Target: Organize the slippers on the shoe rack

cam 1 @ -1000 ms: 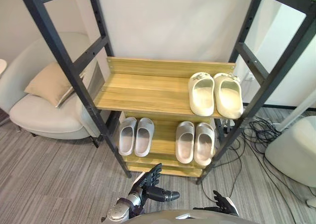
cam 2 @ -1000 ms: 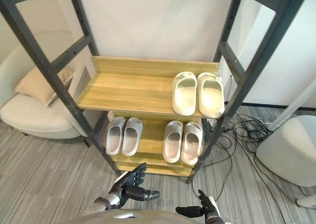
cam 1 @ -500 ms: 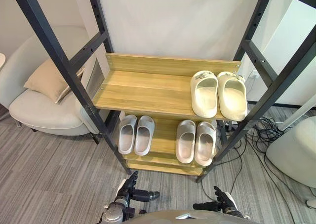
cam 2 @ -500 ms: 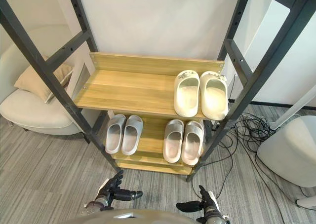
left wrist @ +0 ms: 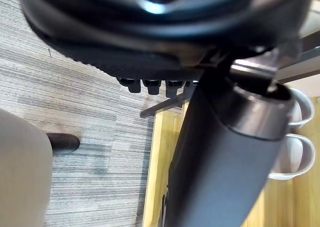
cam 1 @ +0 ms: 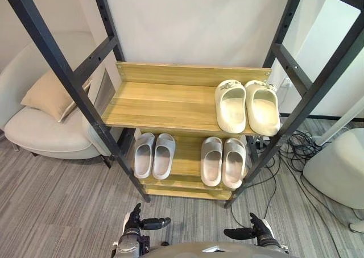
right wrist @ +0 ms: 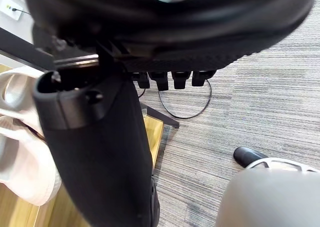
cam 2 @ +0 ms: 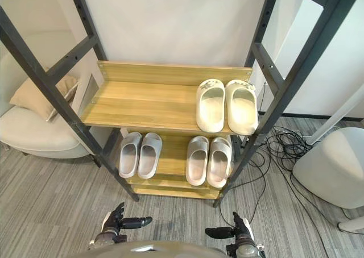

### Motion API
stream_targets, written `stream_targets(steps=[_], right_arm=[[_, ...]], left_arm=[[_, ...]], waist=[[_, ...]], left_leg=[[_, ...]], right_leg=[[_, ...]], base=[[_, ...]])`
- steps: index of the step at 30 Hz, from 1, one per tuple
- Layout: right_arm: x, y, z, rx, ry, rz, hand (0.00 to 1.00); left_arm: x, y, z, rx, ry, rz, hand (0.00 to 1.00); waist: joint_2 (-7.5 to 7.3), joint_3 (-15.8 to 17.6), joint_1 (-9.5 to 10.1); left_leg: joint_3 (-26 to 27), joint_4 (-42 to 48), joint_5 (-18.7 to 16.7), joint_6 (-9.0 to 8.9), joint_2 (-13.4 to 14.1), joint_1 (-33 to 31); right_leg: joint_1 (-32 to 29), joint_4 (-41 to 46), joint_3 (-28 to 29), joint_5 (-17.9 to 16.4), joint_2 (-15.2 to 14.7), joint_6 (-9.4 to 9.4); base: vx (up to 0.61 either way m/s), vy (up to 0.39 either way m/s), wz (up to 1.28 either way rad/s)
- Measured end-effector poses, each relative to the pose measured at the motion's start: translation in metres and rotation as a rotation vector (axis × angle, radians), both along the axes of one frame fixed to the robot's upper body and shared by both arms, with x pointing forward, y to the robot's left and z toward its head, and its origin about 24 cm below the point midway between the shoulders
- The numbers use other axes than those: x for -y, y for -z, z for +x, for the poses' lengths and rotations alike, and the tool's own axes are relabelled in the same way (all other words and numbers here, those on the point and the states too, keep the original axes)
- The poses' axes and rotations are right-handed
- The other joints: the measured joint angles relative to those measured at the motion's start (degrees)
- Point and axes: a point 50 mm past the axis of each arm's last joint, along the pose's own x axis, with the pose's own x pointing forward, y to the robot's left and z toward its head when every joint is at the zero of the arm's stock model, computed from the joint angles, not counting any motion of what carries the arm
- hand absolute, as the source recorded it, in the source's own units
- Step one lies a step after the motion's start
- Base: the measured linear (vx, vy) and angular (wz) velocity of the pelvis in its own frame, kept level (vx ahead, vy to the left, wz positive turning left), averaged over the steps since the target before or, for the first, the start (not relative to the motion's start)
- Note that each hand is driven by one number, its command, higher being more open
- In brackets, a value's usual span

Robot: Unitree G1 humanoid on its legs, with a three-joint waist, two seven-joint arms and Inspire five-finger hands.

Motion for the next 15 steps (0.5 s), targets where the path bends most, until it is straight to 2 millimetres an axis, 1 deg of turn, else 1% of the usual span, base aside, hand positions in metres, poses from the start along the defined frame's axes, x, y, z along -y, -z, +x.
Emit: stream_targets(steps=[2, 3, 4, 5, 6, 7, 8, 9, 10, 11, 13, 14, 15], right_arm=[[0.0, -0.001, 0.004, 0.009, -0.001, 0.0, 1.0], [-0.001, -0.002, 0.007, 0.016, -0.005, 0.001, 1.0], [-0.002, -0.002, 0.009, 0.021, -0.006, 0.005, 1.0], [-0.004, -0.002, 0.011, 0.024, -0.007, 0.01, 1.0], [-0.005, -0.002, 0.012, 0.027, -0.008, 0.011, 1.0], [-0.004, -0.002, 0.013, 0.03, -0.008, 0.009, 1.0], [-0.001, -0.003, 0.015, 0.033, -0.009, 0.0, 1.0], [-0.001, -0.003, 0.014, 0.031, -0.008, -0.002, 1.0], [0.0, -0.002, 0.01, 0.021, -0.003, -0.004, 1.0], [0.0, -0.002, 0.009, 0.017, -0.001, -0.006, 1.0], [-0.002, -0.002, 0.01, 0.024, 0.0, 0.0, 1.0], [-0.013, -0.005, 0.023, 0.068, 0.007, 0.029, 1.0], [-0.02, -0.006, 0.031, 0.091, 0.012, 0.046, 1.0]], left_arm=[[0.0, -0.001, 0.003, 0.008, 0.0, 0.001, 1.0], [0.0, -0.001, 0.005, 0.012, -0.001, 0.004, 1.0], [-0.001, -0.001, 0.008, 0.015, 0.001, 0.011, 1.0], [-0.006, -0.003, 0.012, 0.025, 0.007, 0.025, 1.0], [-0.007, -0.004, 0.015, 0.029, 0.006, 0.031, 1.0], [-0.008, -0.004, 0.018, 0.03, 0.008, 0.036, 1.0], [-0.003, -0.004, 0.02, 0.035, 0.011, 0.022, 1.0], [-0.003, -0.004, 0.021, 0.038, 0.011, 0.02, 1.0], [-0.004, -0.005, 0.022, 0.041, 0.006, 0.021, 1.0], [-0.004, -0.006, 0.023, 0.05, 0.003, 0.025, 1.0], [-0.004, -0.008, 0.027, 0.07, -0.006, 0.029, 1.0], [-0.003, -0.01, 0.031, 0.09, -0.011, 0.032, 1.0], [0.001, -0.01, 0.031, 0.092, -0.016, 0.019, 1.0]], waist=[[0.17, 0.8, 0.22], [-0.46, 1.3, 0.32], [-0.64, 2.0, 0.27], [-1.77, 2.5, 0.3], [-2.28, 2.9, 0.32], [-2.08, 3.1, 0.35], [-1.15, 3.6, 0.33], [-0.91, 3.9, 0.32], [-1.05, 3.9, 0.46], [-1.09, 3.9, 0.93], [-1.47, 3.6, 2.19], [-1.71, 3.6, 3.17], [-0.51, 3.5, 3.33]], left_leg=[[0.9, 0.0, -0.2, -0.3, 0.1, 0.0], [1.3, 0.2, -0.2, -0.28, 0.0, -0.2], [1.2, 1.3, -0.4, -0.07, -0.3, -1.5], [0.7, 4.2, -1.0, 0.52, -0.7, -3.8], [0.3, 6.6, -1.7, 0.69, -0.9, -5.5], [-0.7, 9.9, -2.7, 1.4, -0.9, -9.0], [-1.4, 12.0, -3.2, 1.83, -0.1, -11.5], [-2.5, 13.1, -3.1, 1.83, -0.5, -12.6], [-4.1, 13.9, -3.0, 1.78, -1.2, -13.5], [-5.4, 14.4, -2.6, 1.54, -1.7, -14.0], [-6.1, 14.9, -2.0, 1.02, -2.2, -15.7], [-7.0, 15.8, -0.4, -0.02, -2.3, -18.5], [-7.8, 14.8, 1.3, -0.85, -1.8, -20.4]], right_leg=[[-2.0, 3.3, 1.1, -1.4, -0.4, -0.04], [-3.8, 6.5, 1.7, -2.7, -0.9, -0.09], [-6.0, 10.0, 1.8, -4.2, -1.8, -0.03], [-8.1, 13.1, 1.8, -5.2, -2.7, -0.01], [-8.8, 14.1, 1.8, -5.3, -3.2, 0.08], [-9.7, 13.9, 1.5, -4.7, -3.2, 0.93], [-10.5, 15.4, 2.1, -5.9, -2.9, 1.3], [-12.3, 23.3, 3.4, -9.2, -3.6, 1.25], [-12.9, 31.3, 4.8, -12.2, -4.0, 1.81], [-12.2, 35.7, 6.1, -13.7, -3.6, 1.71], [-10.9, 36.9, 7.7, -15.3, -3.0, 1.64], [-10.6, 31.8, 9.9, -17.7, -1.3, 0.64], [-10.6, 27.3, 10.1, -18.2, 0.4, -0.33]], base=[[-0.06, 0.02, -0.24], [-0.07, -0.002, -0.15], [-0.08, -0.023, -0.01], [-0.06, -0.024, 0.15], [-0.1, -0.033, 0.27], [-0.09, -0.038, 0.38], [-0.1, -0.049, 0.52], [-0.04, -0.077, 0.71], [-0.04, -0.131, 0.79], [-0.03, -0.12, 0.69], [-0.1, -0.117, 0.38], [-0.22, -0.182, 0.3], [-0.22, -0.165, 0.26]])
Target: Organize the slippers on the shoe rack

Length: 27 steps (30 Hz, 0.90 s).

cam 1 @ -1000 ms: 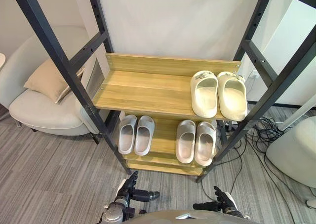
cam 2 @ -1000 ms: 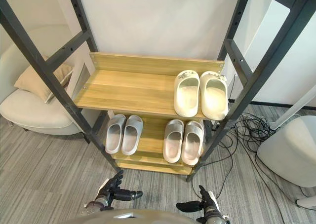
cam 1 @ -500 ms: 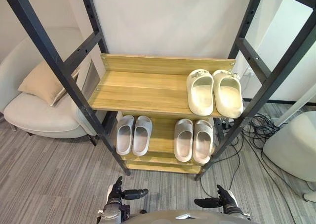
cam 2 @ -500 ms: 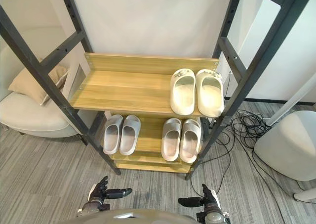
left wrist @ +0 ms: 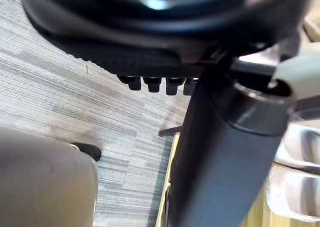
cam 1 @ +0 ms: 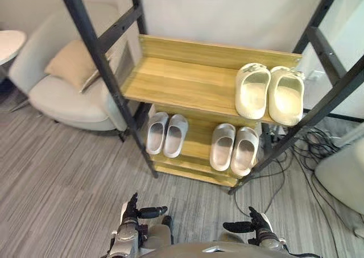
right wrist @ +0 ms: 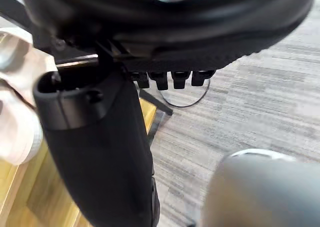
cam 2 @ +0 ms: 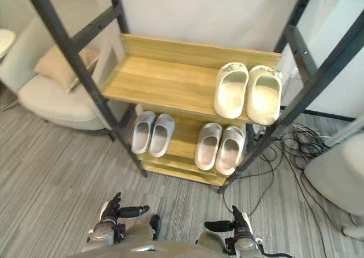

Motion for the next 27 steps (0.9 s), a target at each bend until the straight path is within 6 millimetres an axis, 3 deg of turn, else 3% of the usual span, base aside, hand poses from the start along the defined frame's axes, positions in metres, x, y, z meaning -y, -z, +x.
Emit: stream_targets(steps=[1, 2, 4, 5, 6, 7, 9, 10, 12, 14, 15, 17, 18, 19, 20, 23, 27], right_arm=[[-0.003, 0.0, 0.003, 0.006, -0.005, 0.005, 1.0], [-0.01, -0.002, 0.009, 0.02, -0.026, 0.015, 1.0], [-0.014, -0.004, 0.015, 0.034, -0.054, 0.021, 1.0], [-0.014, -0.004, 0.016, 0.04, -0.05, 0.021, 1.0], [-0.014, -0.006, 0.019, 0.052, -0.039, 0.026, 1.0], [-0.017, -0.007, 0.023, 0.067, -0.008, 0.044, 1.0], [-0.012, -0.007, 0.023, 0.071, 0.038, 0.04, 1.0], [-0.002, -0.007, 0.02, 0.064, 0.077, 0.026, 1.0], [0.006, -0.005, 0.014, 0.045, 0.081, 0.004, 1.0], [0.009, -0.004, 0.011, 0.034, 0.086, 0.003, 1.0], [0.009, -0.004, 0.011, 0.034, 0.087, 0.006, 1.0], [0.009, -0.005, 0.014, 0.043, 0.102, 0.016, 1.0], [0.004, -0.003, 0.011, 0.034, 0.12, 0.038, 1.0], [-0.005, -0.002, 0.008, 0.027, 0.123, 0.062, 1.0], [-0.006, -0.002, 0.007, 0.037, 0.141, 0.072, 1.0], [-0.003, -0.002, 0.006, 0.032, 0.154, 0.078, 1.0], [-0.009, -0.001, 0.007, 0.032, 0.135, 0.097, 1.0]], left_arm=[[0.002, 0.0, 0.0, 0.001, 0.001, -0.009, 1.0], [0.007, 0.001, 0.003, 0.0, 0.01, -0.017, 1.0], [0.016, 0.004, 0.002, -0.016, 0.011, -0.041, 1.0], [0.019, 0.004, 0.002, -0.017, 0.014, -0.049, 1.0], [0.023, 0.004, 0.005, -0.012, 0.032, -0.054, 1.0], [0.019, 0.001, 0.011, 0.004, 0.052, -0.034, 1.0], [0.015, 0.0, 0.013, 0.006, 0.061, -0.022, 1.0], [0.015, 0.0, 0.014, 0.007, 0.065, -0.019, 1.0], [0.015, 0.002, 0.01, -0.004, 0.066, -0.017, 1.0], [0.016, 0.005, 0.005, -0.036, 0.079, -0.019, 1.0], [0.016, 0.006, 0.005, -0.039, 0.086, -0.017, 1.0], [0.017, 0.006, 0.005, -0.042, 0.105, -0.01, 1.0], [0.012, 0.006, 0.004, -0.044, 0.122, 0.007, 1.0], [0.011, 0.006, 0.002, -0.054, 0.146, 0.021, 1.0], [0.011, 0.007, 0.001, -0.066, 0.163, 0.023, 1.0], [0.017, 0.01, -0.005, -0.083, 0.18, 0.007, 1.0], [0.013, 0.011, -0.007, -0.09, 0.17, 0.013, 1.0]], waist=[[0.35, -0.1, 0.26], [2.11, 0.4, 0.3], [4.84, 1.0, 0.32], [6.2, 1.2, 0.24], [6.49, 1.7, -0.07], [5.02, 3.1, -1.36], [3.88, 3.6, -1.91], [3.15, 3.7, -1.88], [3.61, 3.4, -1.68], [4.7, 2.8, -2.27], [4.74, 2.8, -2.57], [4.31, 2.5, -2.94], [2.66, 1.5, -3.32], [1.22, 0.6, -3.61], [1.44, 0.6, -4.44], [2.58, 0.6, -4.79], [1.74, 0.5, -4.41]], left_leg=[[-0.3, -0.7, 0.9, -0.23, 0.3, -0.8], [-1.6, -2.5, 3.1, -0.99, 1.4, -1.8], [-4.4, -6.7, 6.9, -1.92, 3.6, -1.9], [-4.5, -8.0, 6.9, -1.93, 4.6, -1.9], [-2.0, -9.4, 4.9, -0.59, 5.8, -2.0], [6.9, -10.3, 1.9, 1.3, 6.7, -2.2], [12.7, -5.6, 1.6, 0.92, 6.1, -3.1], [12.9, 1.2, 1.2, 0.77, 4.9, -3.2], [12.3, 7.4, -1.6, -0.18, 4.7, -1.5], [16.1, 10.5, -8.7, 0.03, 8.1, 3.2], [17.6, 10.3, -9.3, 0.0, 8.8, 3.4], [21.2, 7.7, -8.8, 1.45, 8.3, 3.2], [20.0, 2.9, -5.9, 1.97, 5.5, 3.7], [19.6, -4.6, -2.6, 1.82, 3.7, 6.0], [23.1, -5.8, -3.3, 1.7, 4.0, 7.6], [20.3, -15.2, 2.1, 2.94, 0.0, 12.1], [17.7, -15.3, 0.5, 5.05, -3.2, 12.9]], right_leg=[[0.2, -1.9, -0.1, -0.4, 0.7, -0.77], [0.3, -5.0, -1.0, -0.2, 2.3, -2.95], [0.5, -7.4, -3.8, 2.1, 5.1, -4.19], [1.1, -8.5, -5.5, 2.8, 6.1, -4.85], [1.7, -10.0, -7.7, 3.9, 6.6, -5.33], [2.9, -12.6, -12.2, 5.5, 4.8, -6.22], [2.2, -12.4, -15.9, 5.8, 2.3, -6.53], [1.5, -12.3, -18.0, 6.2, 0.1, -6.06], [1.0, -12.4, -19.7, 7.0, -1.1, -5.55], [0.7, -11.7, -23.6, 7.8, -1.6, -5.04], [0.7, -11.2, -24.7, 7.9, -1.8, -4.99], [0.8, -10.1, -27.6, 8.0, -2.3, -4.54], [0.9, -12.6, -28.1, 7.8, -2.8, -3.62], [2.2, -16.3, -31.3, 10.6, -3.8, -2.23], [3.7, -17.5, -34.6, 11.7, -4.5, -1.43], [6.9, -18.7, -38.2, 12.9, -6.2, 0.26], [7.1, -12.1, -39.9, 10.7, -11.1, 1.77]], base=[[-0.26, -0.189, 0.25], [-0.32, -0.218, 0.32], [-0.29, -0.191, 0.54], [-0.19, -0.126, 0.76], [-0.22, -0.136, 1.32], [-0.22, -0.107, 1.42], [-0.18, -0.038, 1.35], [-0.17, 0.017, 1.03], [-0.09, 0.081, 0.73], [-0.06, 0.173, 0.78], [-0.08, 0.19, 0.72], [-0.1, 0.182, 0.8], [-0.06, 0.148, 1.08], [0.01, 0.118, 1.43], [0.0, 0.157, 1.4], [-0.01, 0.209, 0.85], [0.01, 0.172, 0.43]])
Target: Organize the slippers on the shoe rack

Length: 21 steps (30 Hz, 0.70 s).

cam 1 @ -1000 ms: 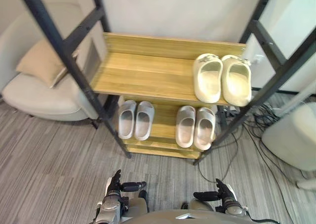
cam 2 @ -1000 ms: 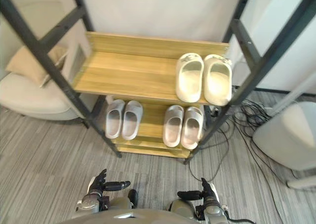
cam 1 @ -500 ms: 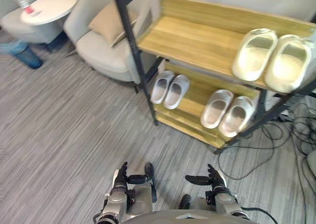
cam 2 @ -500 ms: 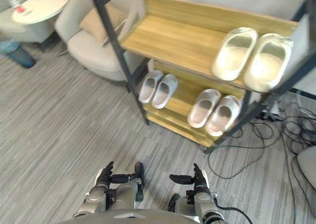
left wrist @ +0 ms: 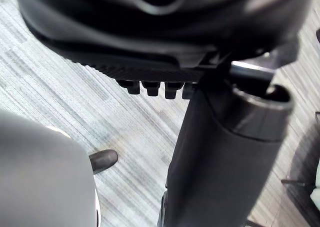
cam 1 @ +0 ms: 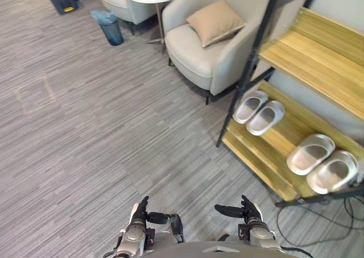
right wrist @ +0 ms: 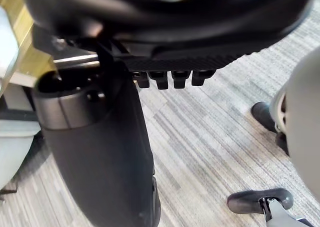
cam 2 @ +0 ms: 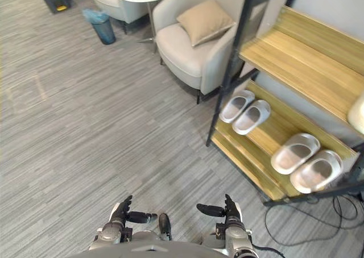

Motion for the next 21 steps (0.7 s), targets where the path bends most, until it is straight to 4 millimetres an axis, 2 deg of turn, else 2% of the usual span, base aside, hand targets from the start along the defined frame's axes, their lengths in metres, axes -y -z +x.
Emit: stream_targets(steps=[2, 3, 4, 5, 6, 10, 11, 12, 13, 14, 15, 16, 17, 18, 19, 20, 21], right_arm=[[0.0, -0.001, 0.002, 0.006, -0.018, 0.0, 1.0], [0.001, -0.001, 0.003, 0.008, -0.024, 0.0, 1.0], [0.003, -0.003, 0.004, 0.016, -0.034, 0.005, 1.0], [0.0, -0.003, 0.005, 0.024, -0.046, 0.013, 1.0], [-0.006, -0.006, 0.009, 0.047, -0.086, 0.017, 1.0], [-0.021, -0.013, 0.019, 0.096, -0.168, 0.029, 1.0], [-0.025, -0.014, 0.022, 0.101, -0.195, 0.041, 1.0], [-0.027, -0.014, 0.022, 0.105, -0.205, 0.043, 1.0], [-0.028, -0.014, 0.022, 0.107, -0.21, 0.05, 1.0], [-0.029, -0.013, 0.02, 0.103, -0.208, 0.054, 1.0], [-0.027, -0.011, 0.016, 0.086, -0.206, 0.052, 1.0], [-0.027, -0.01, 0.017, 0.078, -0.206, 0.052, 1.0], [-0.027, -0.01, 0.018, 0.079, -0.206, 0.051, 1.0], [-0.026, -0.01, 0.021, 0.075, -0.2, 0.048, 1.0], [-0.027, -0.009, 0.021, 0.068, -0.197, 0.05, 1.0], [-0.03, -0.008, 0.019, 0.064, -0.214, 0.054, 1.0], [-0.032, -0.008, 0.018, 0.062, -0.219, 0.056, 1.0]], left_arm=[[-0.002, 0.0, 0.0, 0.002, 0.001, 0.004, 1.0], [-0.006, -0.001, 0.0, 0.001, 0.001, 0.014, 1.0], [-0.007, -0.001, -0.001, 0.001, 0.01, 0.02, 1.0], [-0.01, -0.001, 0.0, 0.003, 0.011, 0.029, 1.0], [-0.016, -0.002, 0.001, 0.008, -0.008, 0.038, 1.0], [-0.02, -0.003, 0.002, 0.009, -0.05, 0.035, 1.0], [-0.019, -0.002, 0.001, 0.007, -0.064, 0.033, 1.0], [-0.019, -0.002, 0.001, 0.006, -0.066, 0.033, 1.0], [-0.02, -0.001, -0.002, -0.001, -0.068, 0.035, 1.0], [-0.02, -0.001, -0.002, -0.001, -0.074, 0.032, 1.0], [-0.02, 0.0, -0.004, -0.003, -0.103, 0.024, 1.0], [-0.016, 0.001, -0.008, -0.005, -0.139, 0.005, 1.0], [-0.016, 0.001, -0.008, -0.005, -0.141, 0.003, 1.0], [-0.013, 0.002, -0.008, -0.001, -0.162, -0.019, 1.0], [-0.014, 0.001, -0.006, 0.014, -0.2, -0.031, 1.0], [-0.017, -0.001, -0.004, 0.034, -0.256, -0.038, 1.0], [-0.018, -0.002, -0.003, 0.043, -0.265, -0.037, 1.0]], waist=[[-0.59, 0.4, -0.09], [-0.87, 0.6, -0.36], [-0.75, 0.6, -0.56], [-0.83, 0.7, -0.72], [-1.28, 1.0, -0.77], [-1.85, 1.3, -0.77], [-1.9, 1.5, -0.75], [-1.93, 1.5, -0.78], [-2.41, 1.5, -0.89], [-3.3, 1.2, -0.9], [-3.3, 0.5, -0.77], [-1.55, -0.4, -0.32], [-1.35, -0.5, -0.33], [-0.4, -0.2, -0.42], [-0.05, 0.3, -0.26], [0.0, 0.7, 0.33], [0.0, 0.9, 0.66]], left_leg=[[-2.5, 0.0, -0.8, 1.13, -1.9, 0.9], [-4.2, 0.1, -1.0, 1.57, -2.3, 1.8], [-7.4, 0.5, -1.0, 3.25, -1.8, 2.8], [-9.6, 0.9, -1.2, 3.5, -0.9, 2.6], [-12.5, 1.1, -1.4, 3.68, 0.2, 2.6], [-18.0, 2.8, -3.6, 3.34, 0.9, 2.7], [-20.4, 4.5, -5.4, 2.9, 0.9, 2.8], [-21.4, 5.1, -6.0, 2.63, 0.8, 2.8], [-24.1, 6.8, -8.0, 1.97, 0.2, 2.6], [-26.9, 9.4, -10.4, 1.45, -1.0, 2.5], [-28.9, 12.3, -12.9, 0.06, -0.6, 2.4], [-28.8, 15.1, -14.7, -2.51, 1.0, 1.3], [-28.7, 15.7, -15.0, -2.94, 1.2, 0.9], [-26.3, 22.3, -16.8, -7.23, 2.1, -2.0], [-22.4, 32.4, -17.7, -9.97, 3.1, -5.5], [-14.4, 45.9, -17.6, -10.79, 6.4, -9.8], [-10.7, 50.1, -18.0, -10.13, 8.5, -10.6]], right_leg=[[-0.3, 7.3, 1.1, -1.3, -3.8, -1.72], [-1.2, 12.3, 4.1, -1.0, -5.3, -3.84], [-3.6, 17.3, 11.8, -2.0, -4.5, -5.49], [-4.9, 17.7, 16.8, -4.6, -1.3, -4.68], [-7.4, 17.6, 21.9, -7.0, 3.2, -4.66], [-14.3, 13.7, 26.4, -7.1, 8.8, -4.19], [-16.8, 10.4, 29.3, -6.0, 10.3, -3.01], [-17.4, 9.2, 30.4, -5.5, 10.7, -2.68], [-18.1, 5.3, 33.0, -3.5, 11.1, -2.84], [-18.0, 3.3, 34.1, -0.1, 10.2, -3.98], [-16.5, 3.7, 32.7, 1.5, 10.4, -5.31], [-15.4, 2.1, 30.6, 0.6, 11.9, -6.18], [-15.0, 1.8, 30.3, 0.6, 12.1, -6.32], [-12.5, -1.0, 28.6, 0.6, 13.4, -6.63], [-8.7, -4.6, 27.7, 0.6, 14.9, -6.95], [-3.5, -8.3, 27.6, 0.5, 16.7, -7.46], [-1.6, -9.3, 27.8, 0.3, 17.4, -7.82]], base=[[0.03, 0.165, 0.49], [0.06, 0.145, 0.93], [0.06, 0.115, 1.14], [0.1, -0.03, 1.4], [0.09, -0.083, 1.04], [0.12, -0.106, 0.81], [0.17, -0.145, 0.98], [0.23, -0.202, 1.14], [0.18, -0.166, 1.23], [0.28, -0.256, 1.51], [0.36, -0.273, 1.23], [0.47, -0.296, 0.73], [0.49, -0.247, 0.59], [0.41, -0.19, 0.54], [0.39, -0.181, 0.49], [0.4, -0.167, 0.13], [0.49, -0.159, -0.26]])
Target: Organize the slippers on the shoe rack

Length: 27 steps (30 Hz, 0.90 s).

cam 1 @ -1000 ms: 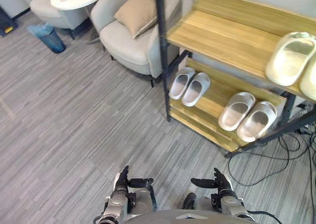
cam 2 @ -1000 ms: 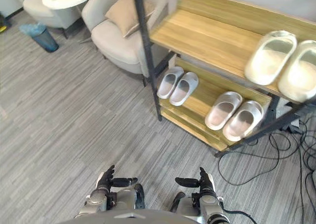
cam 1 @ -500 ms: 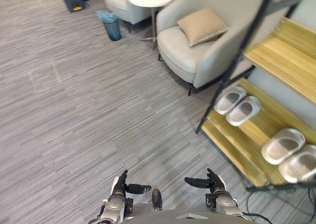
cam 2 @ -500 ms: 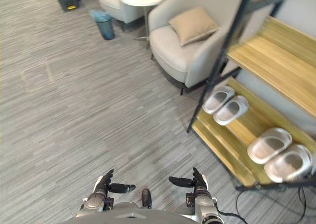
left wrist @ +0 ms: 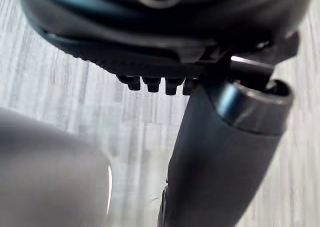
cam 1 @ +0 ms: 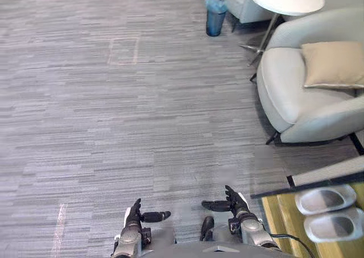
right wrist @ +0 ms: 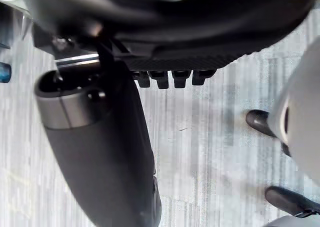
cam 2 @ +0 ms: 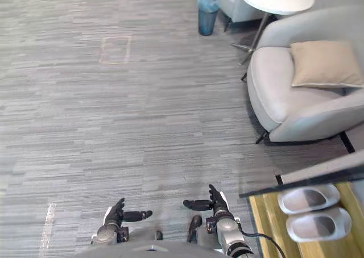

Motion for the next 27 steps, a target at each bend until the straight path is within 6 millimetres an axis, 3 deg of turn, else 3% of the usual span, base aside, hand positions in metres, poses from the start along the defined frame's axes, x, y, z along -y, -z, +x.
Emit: stream_targets(steps=[1, 3, 4, 6, 7, 8, 9, 12, 14, 15, 16, 17, 18, 19, 22, 23, 24, 25, 26, 27], right_arm=[[-0.003, 0.0, 0.0, -0.001, 0.004, 0.006, 1.0], [-0.002, -0.003, 0.008, 0.021, 0.004, 0.002, 1.0], [-0.001, -0.004, 0.012, 0.03, 0.014, 0.002, 1.0], [0.001, -0.005, 0.012, 0.031, 0.033, -0.004, 1.0], [0.006, -0.002, 0.005, 0.013, 0.046, -0.013, 1.0], [0.008, -0.001, 0.002, 0.004, 0.051, -0.018, 1.0], [0.005, 0.002, -0.002, -0.017, 0.059, -0.011, 1.0], [-0.007, 0.002, 0.002, -0.018, 0.052, 0.016, 1.0], [-0.013, 0.001, 0.003, -0.016, 0.063, 0.037, 1.0], [-0.015, 0.001, 0.002, -0.014, 0.06, 0.041, 1.0], [-0.015, 0.001, 0.002, -0.012, 0.053, 0.036, 1.0], [-0.013, 0.001, 0.002, -0.012, 0.05, 0.031, 1.0], [-0.012, 0.0, 0.005, -0.006, 0.047, 0.029, 1.0], [-0.011, 0.0, 0.005, -0.004, 0.045, 0.026, 1.0], [-0.009, -0.003, 0.008, 0.018, 0.022, 0.017, 1.0], [-0.008, -0.007, 0.013, 0.056, 0.008, 0.009, 1.0], [-0.008, -0.008, 0.015, 0.067, 0.006, 0.009, 1.0], [-0.007, -0.008, 0.014, 0.071, 0.003, 0.005, 1.0], [-0.002, -0.007, 0.014, 0.064, 0.007, -0.011, 1.0], [-0.002, -0.007, 0.014, 0.064, 0.008, -0.011, 1.0]], left_arm=[[-0.001, -0.002, 0.003, 0.018, -0.005, 0.0, 1.0], [-0.001, -0.005, 0.011, 0.045, 0.008, 0.005, 1.0], [-0.002, -0.007, 0.015, 0.053, 0.014, 0.009, 1.0], [-0.005, -0.01, 0.023, 0.073, 0.023, 0.023, 1.0], [-0.003, -0.011, 0.024, 0.077, 0.044, 0.027, 1.0], [-0.002, -0.011, 0.024, 0.076, 0.051, 0.023, 1.0], [-0.005, -0.014, 0.03, 0.099, 0.062, 0.039, 1.0], [-0.012, -0.013, 0.026, 0.078, 0.065, 0.053, 1.0], [-0.017, -0.012, 0.019, 0.06, 0.059, 0.064, 1.0], [-0.018, -0.01, 0.014, 0.048, 0.056, 0.065, 1.0], [-0.017, -0.009, 0.011, 0.039, 0.057, 0.064, 1.0], [-0.013, -0.007, 0.009, 0.026, 0.065, 0.054, 1.0], [-0.013, -0.005, 0.007, 0.01, 0.069, 0.055, 1.0], [-0.012, -0.003, 0.004, -0.01, 0.076, 0.053, 1.0], [-0.01, -0.002, 0.003, -0.02, 0.088, 0.055, 1.0], [-0.007, -0.001, 0.002, -0.028, 0.094, 0.05, 1.0], [-0.005, -0.001, 0.003, -0.028, 0.098, 0.047, 1.0], [-0.004, 0.0, 0.003, -0.029, 0.107, 0.046, 1.0], [0.004, 0.001, 0.004, -0.034, 0.123, 0.024, 1.0], [0.004, 0.001, 0.004, -0.033, 0.123, 0.024, 1.0]], waist=[[-0.11, 0.3, 0.82], [-0.87, 0.8, 0.95], [-0.74, 1.1, 0.96], [-1.9, 2.1, 0.95], [-1.88, 2.1, 0.95], [-1.26, 2.0, 1.07], [-3.95, 1.8, 1.53], [-4.68, 1.9, 2.26], [-4.71, 1.5, 2.32], [-4.78, 1.1, 2.31], [-4.91, 0.8, 2.25], [-4.65, 0.8, 1.81], [-4.58, 1.0, 1.53], [-3.22, 1.7, 0.82], [-1.72, 2.3, -0.7], [-1.83, 2.3, -1.23], [-2.06, 2.3, -1.45], [-3.25, 2.2, -2.04], [-1.39, 1.9, -1.26], [-1.39, 1.9, -1.2]], left_leg=[[7.8, 6.0, -1.6, 2.41, 4.7, -1.8], [13.0, 3.5, -2.9, 4.15, 6.7, -4.6], [13.8, 0.8, -2.9, 4.13, 6.7, -5.8], [15.8, -10.5, -0.6, 6.29, 4.6, -8.3], [16.2, -19.6, 5.6, 8.29, 3.1, -9.4], [15.6, -21.1, 10.6, 10.39, 2.5, -9.7], [14.8, -21.6, 9.5, 11.02, -0.3, -9.2], [12.6, -23.4, 8.4, 12.46, -2.2, -6.7], [13.3, -23.8, 6.6, 12.42, -2.7, -3.3], [12.9, -25.4, 4.4, 12.36, -3.4, 0.7], [12.0, -26.7, 3.5, 11.99, -4.0, 2.8], [10.5, -28.8, 3.0, 12.12, -4.5, 5.7], [9.3, -30.7, 2.8, 11.87, -4.4, 8.5], [7.7, -32.8, 2.8, 11.74, -3.6, 11.6], [4.7, -35.4, 2.6, 11.37, -0.7, 16.5], [2.3, -35.5, 2.4, 10.97, 0.2, 17.2], [1.0, -35.5, 1.9, 10.22, 0.4, 17.4], [-1.2, -35.5, 0.3, 7.61, -0.5, 18.0], [-5.0, -35.5, -1.5, 5.87, 1.6, 18.8], [-5.1, -35.5, -1.5, 5.88, 1.6, 18.8]], right_leg=[[3.8, -1.9, 0.7, -0.4, 0.8, -0.55], [5.9, -3.3, 1.8, -0.4, 0.1, -0.56], [6.4, -3.5, 1.8, -0.5, -0.4, -0.48], [8.6, -3.4, 0.1, -1.8, -2.5, 1.66], [10.3, -3.0, -1.8, -3.2, -2.9, 4.06], [10.8, -2.6, -2.5, -4.0, -2.7, 5.08], [10.8, -0.6, -4.4, -5.1, -5.0, 5.7], [10.9, 5.0, -4.5, 0.1, -5.6, 6.34], [12.2, 8.9, -4.3, 3.8, -6.2, 8.38], [11.3, 17.4, -3.8, 5.6, -7.6, 9.56], [9.0, 25.0, -3.9, 7.9, -9.4, 9.01], [3.4, 38.4, -2.3, 8.3, -12.2, 6.54], [-1.0, 46.1, -0.8, 1.6, -12.3, 3.83], [-4.1, 48.6, -0.2, -2.6, -10.9, 2.82], [-12.1, 41.3, 1.7, -8.0, -6.2, 2.2], [-16.4, 30.3, 4.8, -7.3, -4.4, 3.74], [-17.3, 24.7, 7.2, -6.0, -3.7, 5.06], [-17.7, 14.8, 12.3, 0.0, -3.6, 6.38], [-16.7, 17.0, 10.9, 0.9, -2.4, 4.2], [-16.7, 17.1, 10.9, 0.7, -2.4, 4.11]], base=[[0.51, -0.098, -0.35], [0.38, -0.01, -0.37], [0.39, 0.061, -0.18], [0.44, 0.09, 0.24], [0.36, 0.095, 0.49], [0.48, 0.098, 0.83], [0.5, 0.093, 0.88], [0.55, 0.126, 0.8], [0.47, 0.144, 0.57], [0.37, 0.121, 0.52], [0.54, 0.115, 0.67], [0.41, 0.015, 0.6], [0.49, -0.026, 0.64], [0.41, -0.039, 0.53], [0.44, -0.146, 0.7], [0.41, -0.208, 0.83], [0.4, -0.254, 1.15], [0.42, -0.295, 1.14], [0.4, -0.29, 0.92], [0.38, -0.299, 0.55]])
